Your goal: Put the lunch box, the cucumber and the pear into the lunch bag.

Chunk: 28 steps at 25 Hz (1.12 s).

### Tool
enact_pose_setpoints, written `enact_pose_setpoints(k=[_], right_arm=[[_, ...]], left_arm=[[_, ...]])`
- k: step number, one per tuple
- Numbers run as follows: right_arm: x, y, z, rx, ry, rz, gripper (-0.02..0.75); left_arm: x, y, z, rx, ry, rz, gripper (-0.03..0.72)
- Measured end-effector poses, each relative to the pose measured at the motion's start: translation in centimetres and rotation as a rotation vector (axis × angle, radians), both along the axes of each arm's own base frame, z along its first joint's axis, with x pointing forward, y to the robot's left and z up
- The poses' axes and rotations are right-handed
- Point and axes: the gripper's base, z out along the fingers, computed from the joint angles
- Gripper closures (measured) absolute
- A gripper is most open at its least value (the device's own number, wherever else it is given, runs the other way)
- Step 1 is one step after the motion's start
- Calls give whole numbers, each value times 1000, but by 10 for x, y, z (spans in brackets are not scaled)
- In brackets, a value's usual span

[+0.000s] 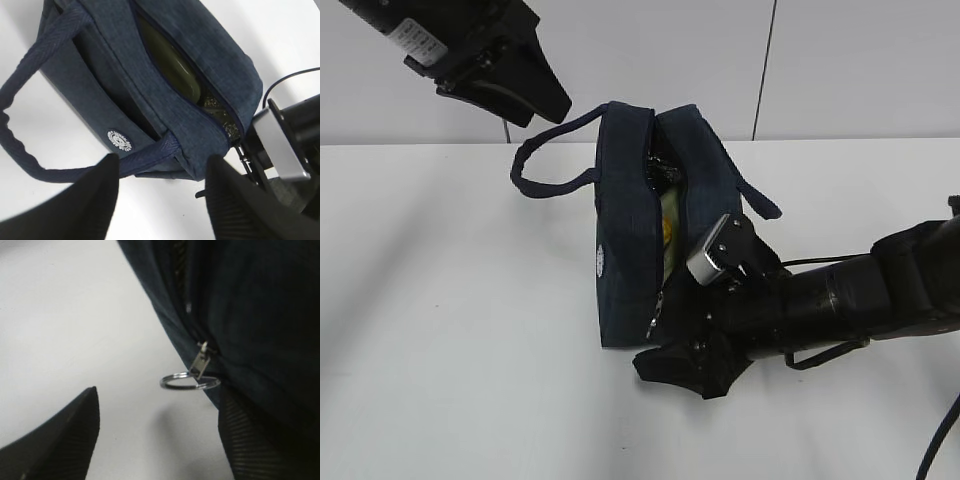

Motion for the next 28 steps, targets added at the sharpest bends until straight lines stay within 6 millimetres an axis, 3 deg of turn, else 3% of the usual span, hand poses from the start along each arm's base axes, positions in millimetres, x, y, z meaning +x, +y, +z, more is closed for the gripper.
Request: enact_pose_setpoints(k=[9,16,19,24,28], right_arm=[[3,1,-3,-14,0,-3,202],[7,1,-3,-35,-10,-15,384],[7,0,-4,-43,-11,-18,421],[7,0,-4,-45,-12,-19,423],[7,1,-3,-35,-11,-14,356]], left_arm=[[0,0,0,4,-1,-1,295],[0,0,0,5,1,-2,295],[0,0,0,6,4,-3,295],[-1,0,0,6,5,-4,295],[-1,0,0,6,6,-5,295]])
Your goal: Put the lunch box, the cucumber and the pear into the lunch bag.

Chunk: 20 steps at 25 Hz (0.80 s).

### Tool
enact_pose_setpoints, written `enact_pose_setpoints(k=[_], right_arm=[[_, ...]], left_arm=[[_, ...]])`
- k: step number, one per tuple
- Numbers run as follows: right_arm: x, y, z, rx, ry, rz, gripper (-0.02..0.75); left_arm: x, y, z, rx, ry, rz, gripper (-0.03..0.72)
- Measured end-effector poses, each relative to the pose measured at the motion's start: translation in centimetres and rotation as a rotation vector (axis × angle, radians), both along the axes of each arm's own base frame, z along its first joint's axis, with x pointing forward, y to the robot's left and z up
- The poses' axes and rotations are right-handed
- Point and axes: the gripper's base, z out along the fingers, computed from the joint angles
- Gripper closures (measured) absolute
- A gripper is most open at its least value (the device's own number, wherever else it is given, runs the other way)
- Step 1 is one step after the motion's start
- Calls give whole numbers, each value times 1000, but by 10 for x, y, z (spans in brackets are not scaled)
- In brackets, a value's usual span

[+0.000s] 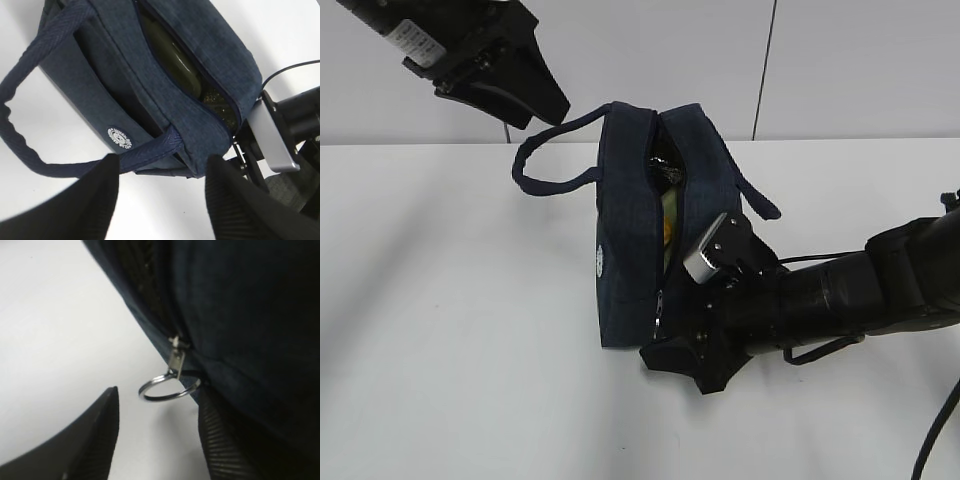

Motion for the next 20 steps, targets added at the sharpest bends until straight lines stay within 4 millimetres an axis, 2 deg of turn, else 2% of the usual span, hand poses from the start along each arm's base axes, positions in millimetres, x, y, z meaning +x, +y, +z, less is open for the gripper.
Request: enact_pose_setpoints(k=[5,15,17,20], right_arm=[[0,0,0,5,0,3,293],[-2,3,3,43,4,23,287],[-1,2,2,29,3,16,299],[0,1,0,11,2,6,383]], left_arm=[[0,0,0,1,3,-2,295],[-1,1,-1,8,4,-4,295],[0,1,-1,9,4,-4,295],[-1,1,-1,9,6,-5,295]])
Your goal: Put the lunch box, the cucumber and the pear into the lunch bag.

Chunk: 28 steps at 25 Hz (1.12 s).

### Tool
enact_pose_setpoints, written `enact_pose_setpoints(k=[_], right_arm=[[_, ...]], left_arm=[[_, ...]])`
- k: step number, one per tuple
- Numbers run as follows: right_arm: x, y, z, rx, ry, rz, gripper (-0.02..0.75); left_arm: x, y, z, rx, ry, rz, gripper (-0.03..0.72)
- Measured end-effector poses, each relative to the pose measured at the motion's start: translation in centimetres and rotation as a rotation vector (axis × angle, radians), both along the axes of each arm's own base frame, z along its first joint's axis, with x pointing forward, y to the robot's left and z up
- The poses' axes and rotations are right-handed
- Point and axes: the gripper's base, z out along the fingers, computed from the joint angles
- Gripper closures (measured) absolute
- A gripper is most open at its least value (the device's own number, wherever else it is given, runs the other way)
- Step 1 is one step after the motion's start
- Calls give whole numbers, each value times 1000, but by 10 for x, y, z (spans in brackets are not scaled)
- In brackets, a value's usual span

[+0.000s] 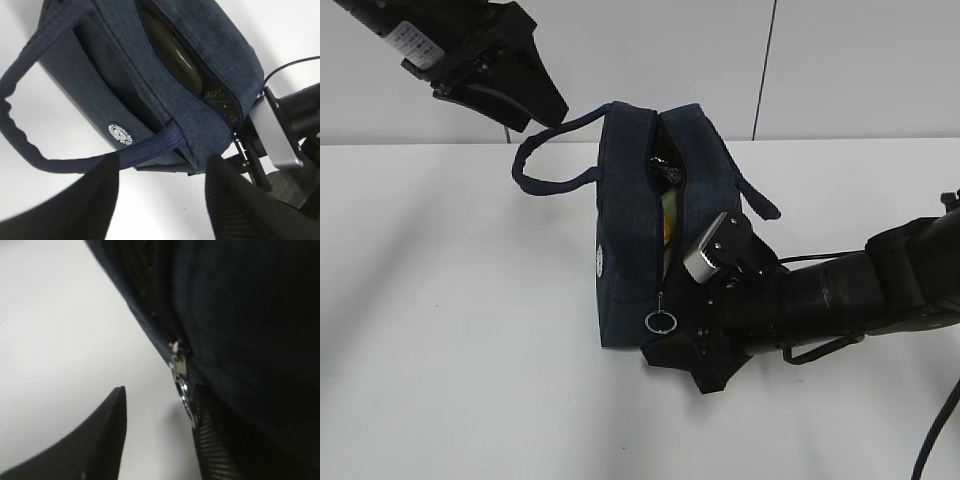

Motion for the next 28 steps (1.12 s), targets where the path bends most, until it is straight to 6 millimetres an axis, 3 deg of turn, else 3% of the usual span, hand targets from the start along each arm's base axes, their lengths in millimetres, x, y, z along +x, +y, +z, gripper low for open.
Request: enact_pose_setpoints(k=[3,11,19,24,28], right_arm=[[0,0,-1,-7,0,-4,470],[4,1,2,-4,-16,-5,554],[5,0,1,-15,2,-20,748],[0,-2,0,-48,73,-15,754],[-2,-6,16,-92,86,-48,754]], left_arm=[[0,0,0,0,1,-1,295],[-1,0,0,3,6,-4,295],[-1,0,-1,5,13,-9,296],[-2,0,-1,6,17,-11,296],[-2,0,-1,7,18,-12,296]])
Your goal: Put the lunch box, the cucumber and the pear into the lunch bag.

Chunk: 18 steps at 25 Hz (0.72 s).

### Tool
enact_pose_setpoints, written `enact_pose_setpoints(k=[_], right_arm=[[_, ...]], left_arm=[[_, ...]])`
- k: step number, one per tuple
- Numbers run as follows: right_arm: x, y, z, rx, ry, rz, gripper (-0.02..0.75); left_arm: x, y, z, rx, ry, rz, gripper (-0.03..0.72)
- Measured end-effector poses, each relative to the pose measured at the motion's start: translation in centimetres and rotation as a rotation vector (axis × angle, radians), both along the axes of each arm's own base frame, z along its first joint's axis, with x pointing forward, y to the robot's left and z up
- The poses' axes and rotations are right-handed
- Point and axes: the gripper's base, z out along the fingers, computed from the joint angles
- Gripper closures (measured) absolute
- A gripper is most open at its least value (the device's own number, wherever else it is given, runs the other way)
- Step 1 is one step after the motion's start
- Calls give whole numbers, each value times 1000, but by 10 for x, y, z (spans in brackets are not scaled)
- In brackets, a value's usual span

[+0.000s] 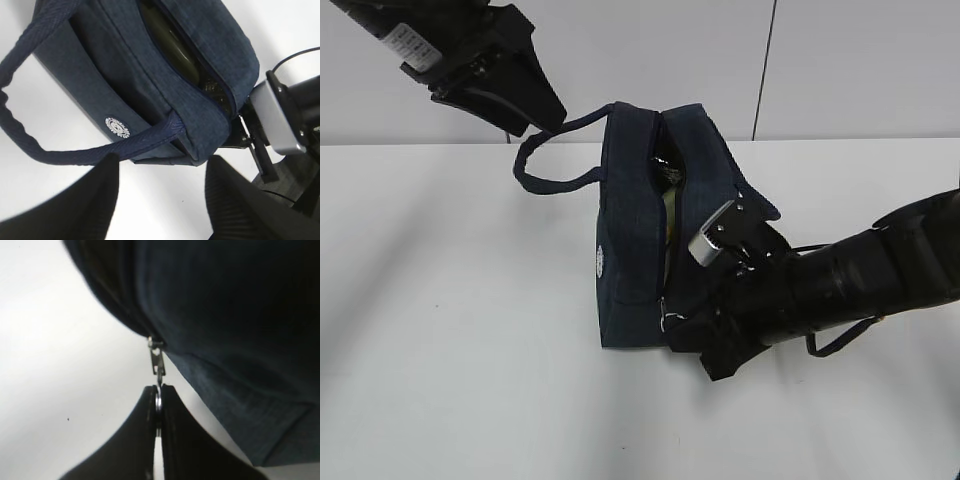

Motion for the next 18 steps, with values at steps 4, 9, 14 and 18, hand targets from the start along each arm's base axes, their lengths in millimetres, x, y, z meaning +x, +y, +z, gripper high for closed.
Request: enact_pose_setpoints(k=[4,9,14,18], right_arm=[[-5,-3,14,-32,25,-11,754],[-9,-6,26,-47,43,-19,754],[-13,-7,52,-26,-28,-21,754],[-11,-7,73,-1,-91,-27,754]], left_arm=[[0,0,0,0,0,0,296],[0,0,0,1,1,-1,302],[0,0,0,-1,4,-2,304],[-4,1,7,-6,-14,-2,304]])
